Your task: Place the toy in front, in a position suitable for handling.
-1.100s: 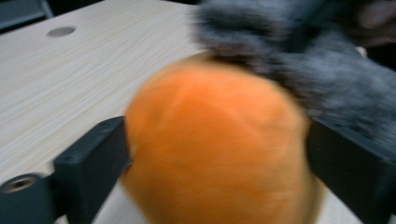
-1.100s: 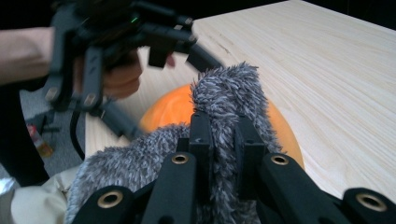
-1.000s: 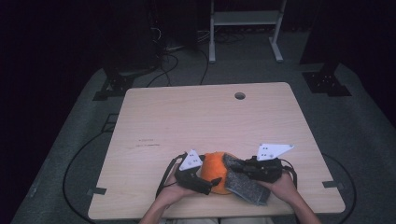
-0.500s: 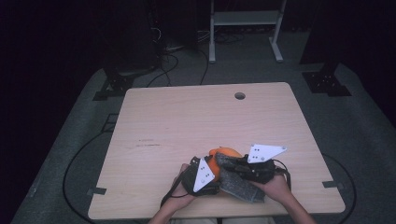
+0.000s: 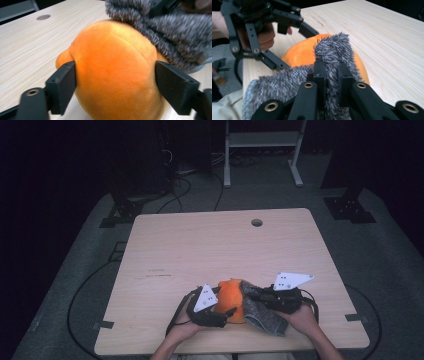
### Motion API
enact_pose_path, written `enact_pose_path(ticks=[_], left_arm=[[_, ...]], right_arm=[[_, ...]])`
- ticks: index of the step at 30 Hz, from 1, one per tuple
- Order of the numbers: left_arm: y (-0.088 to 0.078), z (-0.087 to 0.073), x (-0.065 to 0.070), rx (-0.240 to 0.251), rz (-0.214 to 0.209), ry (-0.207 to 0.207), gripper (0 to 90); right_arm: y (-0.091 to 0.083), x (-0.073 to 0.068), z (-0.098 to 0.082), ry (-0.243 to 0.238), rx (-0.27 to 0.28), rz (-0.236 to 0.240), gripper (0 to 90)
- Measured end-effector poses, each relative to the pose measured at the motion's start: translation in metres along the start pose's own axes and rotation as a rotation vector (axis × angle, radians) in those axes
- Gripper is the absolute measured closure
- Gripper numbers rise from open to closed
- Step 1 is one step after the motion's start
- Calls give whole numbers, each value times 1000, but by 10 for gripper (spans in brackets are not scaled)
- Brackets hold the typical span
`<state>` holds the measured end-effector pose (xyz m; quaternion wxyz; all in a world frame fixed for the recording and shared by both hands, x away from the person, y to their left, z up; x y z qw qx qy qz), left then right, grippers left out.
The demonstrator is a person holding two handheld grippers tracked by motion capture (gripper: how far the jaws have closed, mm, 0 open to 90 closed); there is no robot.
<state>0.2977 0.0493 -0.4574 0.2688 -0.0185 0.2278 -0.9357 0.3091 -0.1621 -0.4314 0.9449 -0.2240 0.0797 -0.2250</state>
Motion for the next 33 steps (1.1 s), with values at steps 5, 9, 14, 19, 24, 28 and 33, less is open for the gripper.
enact_pose_path(ticks=[5,9,14,19,24,28,33], left_arm=[[-7,12,-4,77,19,18,129],[-3,-3,-6,8,20,38,212],[-5,-5,-10,-7,-4,11,241],[-5,10,-6,48,0,88,195],[-2,-2,-9,-4,3,63,230],[-6,-5,-13,-32,-10,40,251],[-8,-7,-14,-34,-7,40,260]], right_arm=[[8,-14,1,-50,3,47,801],[9,-15,1,-73,-11,18,801],[3,1,-7,-6,-28,-19,801],[6,-8,-3,-27,1,22,801],[8,-5,-5,-20,-13,24,800],[3,9,-13,13,-52,-36,801],[-1,0,-5,25,23,31,802]])
Point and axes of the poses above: each handheld gripper's, and its own axes: y roughly forward along the jaws, z roughly out of its top, x roughly to its right, the point moved 4 cm from there along y, roughly forward along the jaws, and after that the axes turned 1 degree about y, right-handed, at the moved point
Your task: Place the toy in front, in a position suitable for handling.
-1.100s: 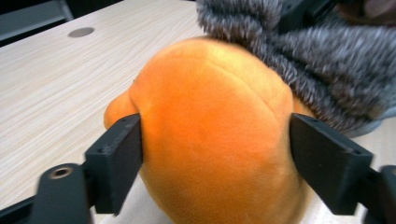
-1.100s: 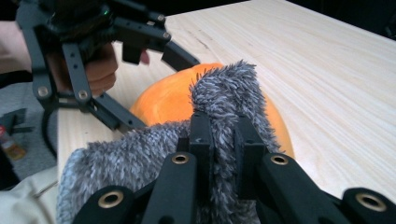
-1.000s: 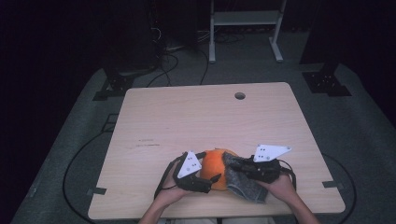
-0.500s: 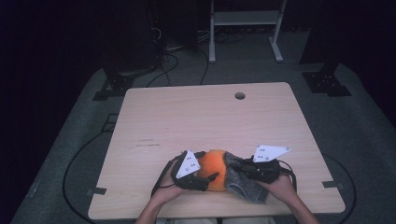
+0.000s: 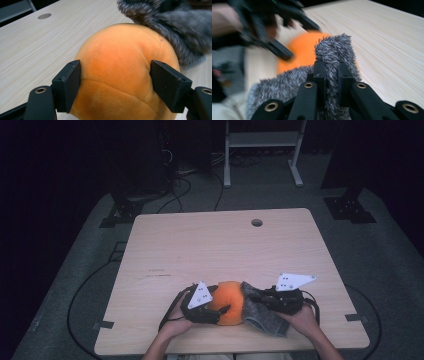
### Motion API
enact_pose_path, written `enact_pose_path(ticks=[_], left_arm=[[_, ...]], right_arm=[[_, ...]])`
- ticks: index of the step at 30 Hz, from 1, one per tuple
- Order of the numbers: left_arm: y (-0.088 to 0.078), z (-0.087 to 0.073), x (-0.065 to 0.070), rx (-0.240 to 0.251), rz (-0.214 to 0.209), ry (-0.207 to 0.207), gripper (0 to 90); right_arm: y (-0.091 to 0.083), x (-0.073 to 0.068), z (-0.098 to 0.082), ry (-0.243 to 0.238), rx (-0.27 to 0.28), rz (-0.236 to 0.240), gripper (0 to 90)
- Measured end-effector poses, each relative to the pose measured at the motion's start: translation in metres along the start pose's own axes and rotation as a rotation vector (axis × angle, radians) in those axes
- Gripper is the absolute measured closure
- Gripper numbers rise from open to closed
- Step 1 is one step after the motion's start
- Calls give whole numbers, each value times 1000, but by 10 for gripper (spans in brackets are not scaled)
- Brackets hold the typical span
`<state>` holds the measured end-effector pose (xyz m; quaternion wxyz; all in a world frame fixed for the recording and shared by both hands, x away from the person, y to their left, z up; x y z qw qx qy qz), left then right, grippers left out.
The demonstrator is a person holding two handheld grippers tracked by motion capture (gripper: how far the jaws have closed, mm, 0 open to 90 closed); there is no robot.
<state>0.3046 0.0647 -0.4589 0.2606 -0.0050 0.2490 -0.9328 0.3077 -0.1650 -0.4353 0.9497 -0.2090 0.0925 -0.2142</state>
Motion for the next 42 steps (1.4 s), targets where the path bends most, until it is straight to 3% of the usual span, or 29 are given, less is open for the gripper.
enact_pose_path(ticks=[2,4,8,11,15,17,20,23,27,31,36,39,42], left_arm=[[-1,-1,-2,-6,-6,2,260],[-3,-3,-3,-3,-15,-9,260],[-3,-5,-6,8,-23,-38,260],[-4,-5,-6,4,-19,-32,259],[-6,-6,-6,3,-18,-28,258],[-6,-6,-5,10,-17,-27,258],[-6,-5,-3,8,-20,-9,255],[-5,-4,-1,9,-19,7,251],[-4,-4,-1,13,-17,6,248],[-5,-4,0,13,-19,15,246],[-5,-3,3,17,-20,12,237],[-3,-2,4,12,-16,25,234],[-2,-1,7,15,-8,43,232]], right_arm=[[6,-6,3,-15,-4,23,801],[11,-4,-1,-27,-25,13,800],[6,15,-13,52,-68,-24,801],[1,21,-18,52,-103,-67,802],[-2,19,-15,61,-53,-18,801],[0,22,-18,68,-71,-22,801],[0,32,-25,89,-121,-65,801],[-8,33,-20,117,-59,-37,801],[-12,20,-5,106,30,35,800],[0,13,-6,76,-14,34,798],[1,29,-19,120,-79,-41,800],[-4,27,-15,117,-48,-27,799],[-6,11,3,80,31,48,799]])
Point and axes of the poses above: each handheld gripper's, and its own axes: y roughly forward along the jaws, z roughly out of its top, x roughly to its right, the point moved 4 cm from there along y, roughly forward along the jaws, and after that the axes turned 1 degree about y, right-handed, at the moved point
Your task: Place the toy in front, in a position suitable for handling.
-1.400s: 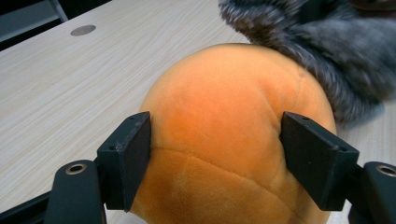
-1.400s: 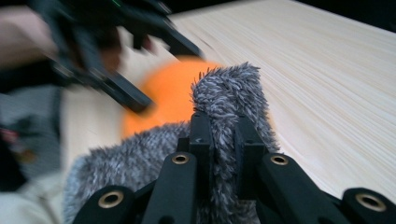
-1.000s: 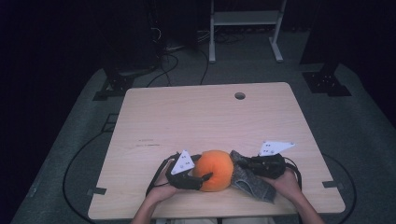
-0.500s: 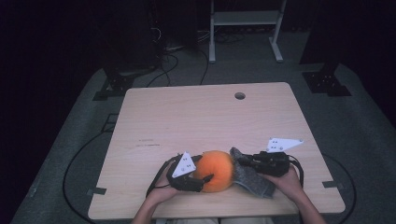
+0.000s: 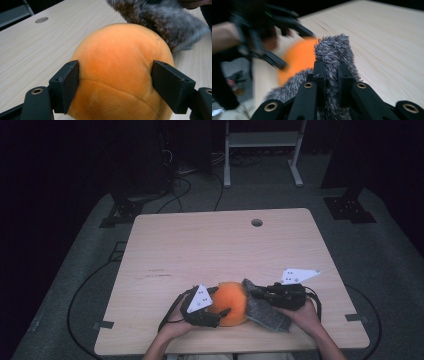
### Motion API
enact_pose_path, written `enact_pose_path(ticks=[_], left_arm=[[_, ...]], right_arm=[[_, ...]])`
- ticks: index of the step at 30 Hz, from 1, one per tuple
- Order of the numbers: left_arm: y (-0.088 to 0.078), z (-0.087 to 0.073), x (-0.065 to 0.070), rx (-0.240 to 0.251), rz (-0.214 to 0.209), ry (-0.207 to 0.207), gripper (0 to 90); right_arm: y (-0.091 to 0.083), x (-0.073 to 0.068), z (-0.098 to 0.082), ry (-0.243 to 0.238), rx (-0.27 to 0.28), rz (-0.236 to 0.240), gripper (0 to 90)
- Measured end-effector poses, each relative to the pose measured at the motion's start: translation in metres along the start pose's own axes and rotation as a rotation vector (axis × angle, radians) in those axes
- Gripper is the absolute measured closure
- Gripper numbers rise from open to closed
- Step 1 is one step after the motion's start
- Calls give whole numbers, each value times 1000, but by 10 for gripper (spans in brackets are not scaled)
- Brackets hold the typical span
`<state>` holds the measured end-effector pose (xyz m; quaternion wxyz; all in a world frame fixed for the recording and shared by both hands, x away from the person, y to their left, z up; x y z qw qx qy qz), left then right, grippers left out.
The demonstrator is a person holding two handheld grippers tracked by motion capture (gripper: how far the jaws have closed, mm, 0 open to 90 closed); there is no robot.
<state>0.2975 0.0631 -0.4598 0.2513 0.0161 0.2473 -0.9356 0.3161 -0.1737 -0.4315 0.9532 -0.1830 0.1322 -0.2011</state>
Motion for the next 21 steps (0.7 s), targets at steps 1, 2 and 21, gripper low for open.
enact_pose_path(ticks=[1,2,21], left_arm=[[0,0,1,3,2,4,232],[0,0,2,2,3,5,232],[-3,3,-9,-10,-20,-117,402]], right_arm=[[2,-5,3,-17,6,10,798],[6,-8,5,-35,-2,5,798],[8,-5,-11,-48,-87,8,795]])
Point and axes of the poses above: each handheld gripper's, and its own axes: y roughly forward along the jaws, z roughly out of its top, x roughly to its right, the point moved 4 cm from there along y, roughly forward along the jaws, and after that the axes turned 1 degree about y, right-handed, at the moved point
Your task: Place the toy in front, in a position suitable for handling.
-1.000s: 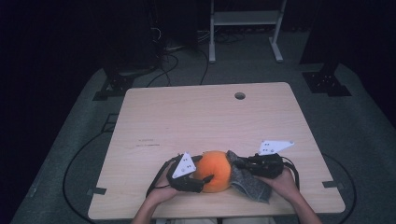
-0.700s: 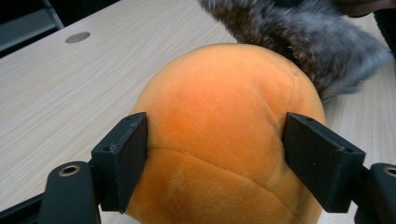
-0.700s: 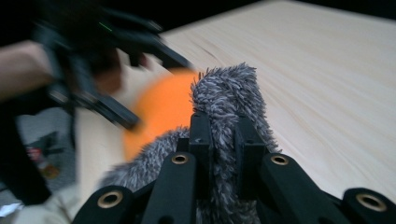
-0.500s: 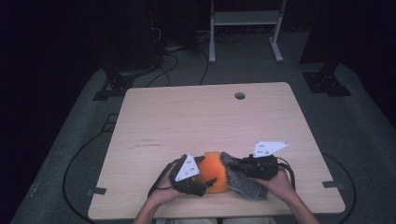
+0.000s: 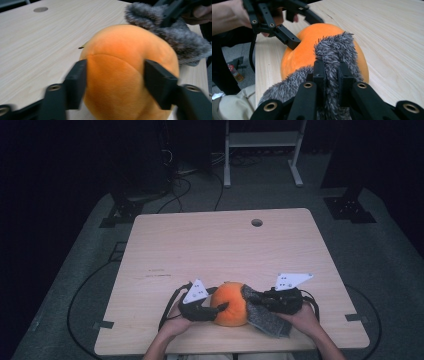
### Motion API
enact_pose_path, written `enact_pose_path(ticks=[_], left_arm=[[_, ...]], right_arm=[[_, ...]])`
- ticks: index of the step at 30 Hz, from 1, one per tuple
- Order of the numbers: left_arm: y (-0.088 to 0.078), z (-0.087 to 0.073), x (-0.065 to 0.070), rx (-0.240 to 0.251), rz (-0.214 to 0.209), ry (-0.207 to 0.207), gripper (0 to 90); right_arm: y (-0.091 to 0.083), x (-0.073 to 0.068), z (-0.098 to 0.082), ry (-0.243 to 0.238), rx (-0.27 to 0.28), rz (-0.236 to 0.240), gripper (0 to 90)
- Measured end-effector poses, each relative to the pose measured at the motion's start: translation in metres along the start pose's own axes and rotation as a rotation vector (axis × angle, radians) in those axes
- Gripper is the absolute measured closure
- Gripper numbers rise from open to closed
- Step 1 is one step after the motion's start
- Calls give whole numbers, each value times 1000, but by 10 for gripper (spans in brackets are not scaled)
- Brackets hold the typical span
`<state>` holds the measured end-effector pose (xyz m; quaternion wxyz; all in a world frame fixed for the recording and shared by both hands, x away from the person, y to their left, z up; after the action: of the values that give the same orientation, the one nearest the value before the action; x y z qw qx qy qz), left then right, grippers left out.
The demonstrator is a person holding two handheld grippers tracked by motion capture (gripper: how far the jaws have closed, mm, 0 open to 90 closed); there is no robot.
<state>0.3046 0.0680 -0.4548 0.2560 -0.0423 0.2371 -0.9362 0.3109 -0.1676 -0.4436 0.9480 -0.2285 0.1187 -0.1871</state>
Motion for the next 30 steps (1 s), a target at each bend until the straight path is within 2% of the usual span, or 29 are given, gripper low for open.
enact_pose_path(ticks=[1,4,7,8,10,11,13,14,16,19,22,23,26,27,28,30], left_arm=[[0,1,1,1,7,15,427],[0,3,2,7,-1,17,440],[-1,2,1,15,-20,16,435],[-1,2,1,19,-29,12,425],[-4,4,-1,30,-45,-4,362],[-5,4,-3,30,-53,-24,297],[-6,3,-6,14,-84,-57,208],[-6,2,-8,14,-73,-67,183],[-5,2,-10,-7,-74,-92,106],[2,1,-9,-38,-115,-136,54],[15,-1,1,-95,-188,-137,64],[17,-1,4,-89,-169,-115,103],[12,6,6,-28,-108,-66,313],[10,8,6,-5,-93,-51,343],[8,14,7,38,-49,-14,352],[10,18,10,60,-9,21,356]], right_arm=[[0,1,0,6,2,2,796],[-4,2,1,2,8,-16,797],[-11,4,14,55,106,14,798],[-10,4,17,61,116,25,798],[-2,2,18,56,96,33,797],[6,-1,15,41,60,27,798],[10,-3,12,11,33,29,800],[9,-4,12,-1,17,38,801],[6,-6,9,-32,1,26,802],[0,-10,4,-53,-9,31,803],[-2,-11,1,-60,-8,40,802],[-1,-11,1,-56,-9,42,802],[-4,-9,3,-53,-13,18,804],[-8,-8,6,-47,-5,11,805],[-11,-8,9,-50,8,1,805],[-19,-13,22,-59,89,9,805]])
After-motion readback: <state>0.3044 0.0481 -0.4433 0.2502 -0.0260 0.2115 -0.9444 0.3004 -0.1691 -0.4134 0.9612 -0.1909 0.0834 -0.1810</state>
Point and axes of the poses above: each handheld gripper's, and its own axes: y roughly forward along the jaws, z roughly out of its top, x roughly to its right, the point moved 4 cm from there along y, roughly forward along the jaws, and after that the axes turned 1 degree about y, right-handed, at the moved point
